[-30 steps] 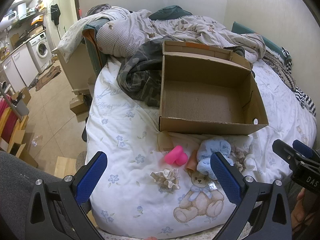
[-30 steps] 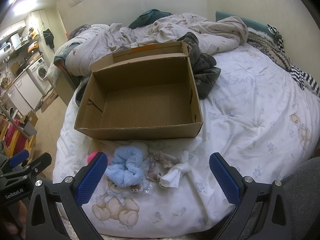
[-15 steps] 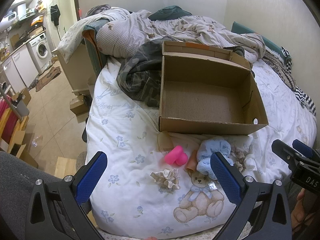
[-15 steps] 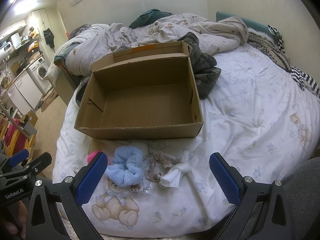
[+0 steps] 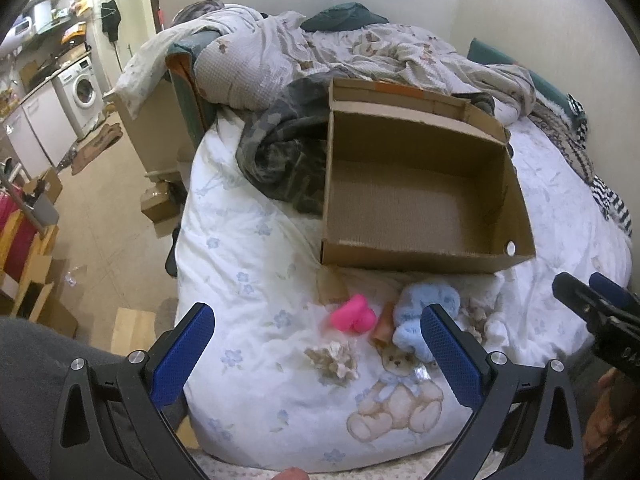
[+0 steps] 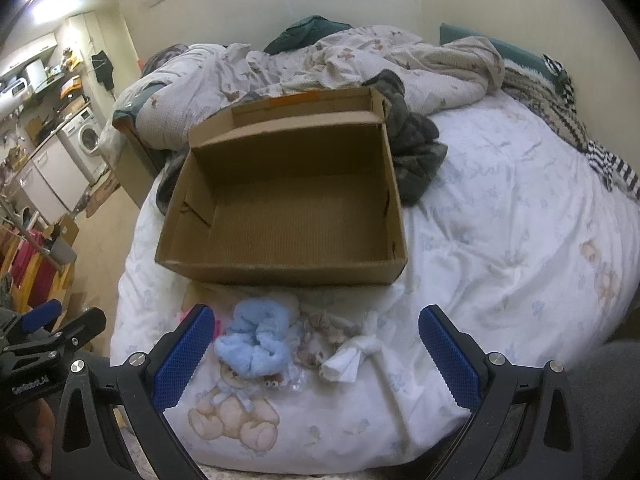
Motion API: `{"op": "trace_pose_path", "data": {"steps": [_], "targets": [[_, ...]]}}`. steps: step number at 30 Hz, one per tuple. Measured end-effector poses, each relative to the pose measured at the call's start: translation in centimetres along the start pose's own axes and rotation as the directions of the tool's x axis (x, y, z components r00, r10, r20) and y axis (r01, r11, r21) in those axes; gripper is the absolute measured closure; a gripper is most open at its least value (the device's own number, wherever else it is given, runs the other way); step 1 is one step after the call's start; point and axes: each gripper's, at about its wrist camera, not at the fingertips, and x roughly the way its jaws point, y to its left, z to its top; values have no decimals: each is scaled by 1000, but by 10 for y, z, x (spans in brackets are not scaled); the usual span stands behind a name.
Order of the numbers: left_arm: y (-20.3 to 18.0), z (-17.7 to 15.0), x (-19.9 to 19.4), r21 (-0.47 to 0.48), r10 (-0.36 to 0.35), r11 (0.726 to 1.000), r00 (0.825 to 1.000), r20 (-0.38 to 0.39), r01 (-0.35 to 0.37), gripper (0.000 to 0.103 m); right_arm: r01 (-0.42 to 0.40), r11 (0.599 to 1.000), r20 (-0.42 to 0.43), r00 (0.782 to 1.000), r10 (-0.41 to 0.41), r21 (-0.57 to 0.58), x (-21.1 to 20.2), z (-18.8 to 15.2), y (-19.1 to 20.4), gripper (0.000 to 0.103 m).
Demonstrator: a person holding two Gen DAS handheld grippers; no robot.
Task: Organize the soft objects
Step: 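Grasp the white scrunchie with the left tool while the right tool grasps the blue plush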
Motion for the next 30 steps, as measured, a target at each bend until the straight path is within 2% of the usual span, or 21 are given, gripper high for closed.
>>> {"op": "trace_pose_path", "data": {"steps": [4,7,9,11,12,14,16,18,19,21,23,24,25,26,27,28,29,30], "targets": [[3,11,11,5,23,1000,999,-40,-23,0,-1,1000,16,1000,1,-3,-4,17,-3,0],[7,14,28,-2,8,1000,994,-109,-9,0,-25,1000,20,999,25,-7,-3,27,-4,0],[10,11,44,-14,0,1000,984,-176,-2,0,-39,999,5,999,40,-14,3,31,-4,0],[12,5,65,-30,-18,999,965,-260,10,0,-65,998,-16,998,64,-6,10,34,-7,0],[13,0,80,-42,-27,999,949,-315,14,0,-75,997,-27,997,75,2,14,34,-8,0],[15,-9,99,-67,-42,998,928,-369,19,2,-100,995,-51,994,101,22,24,33,-12,0],[17,-18,120,-98,-43,995,907,-418,2,12,-109,993,-80,990,112,41,33,31,-15,0],[16,-27,138,-113,-54,994,886,-460,2,15,-142,988,-121,981,149,62,45,28,-18,0],[13,-28,144,-113,-59,994,882,-468,6,19,-163,984,-144,974,172,75,52,25,-19,0],[10,-33,154,-114,-58,993,873,-485,2,22,-195,975,-200,956,212,104,66,20,-21,0],[7,-38,164,-122,-61,993,863,-502,-1,26,-231,965,-272,927,257,126,84,15,-17,0],[6,-42,169,-119,-59,993,857,-512,-3,36,-236,963,-295,918,266,133,91,12,-15,0],[5,-43,173,-119,-56,993,854,-517,-7,46,-242,960,-314,909,275,141,99,11,-13,5],[4,-47,177,-127,-61,992,848,-527,-8,51,-250,956,-338,896,289,155,108,9,-11,10],[3,-50,181,-139,-77,990,842,-534,2,59,-257,950,-362,881,305,175,117,8,-9,19],[2,-52,183,-148,-94,989,839,-536,17,65,-261,946,-381,869,316,191,125,7,-7,21],[1,-54,184,-143,-96,989,842,-532,22,68,-262,944,-397,860,322,199,134,5,-4,21],[-1,-55,185,-139,-96,990,845,-526,26,76,-256,948,-410,856,314,191,142,2,0,21]]}}
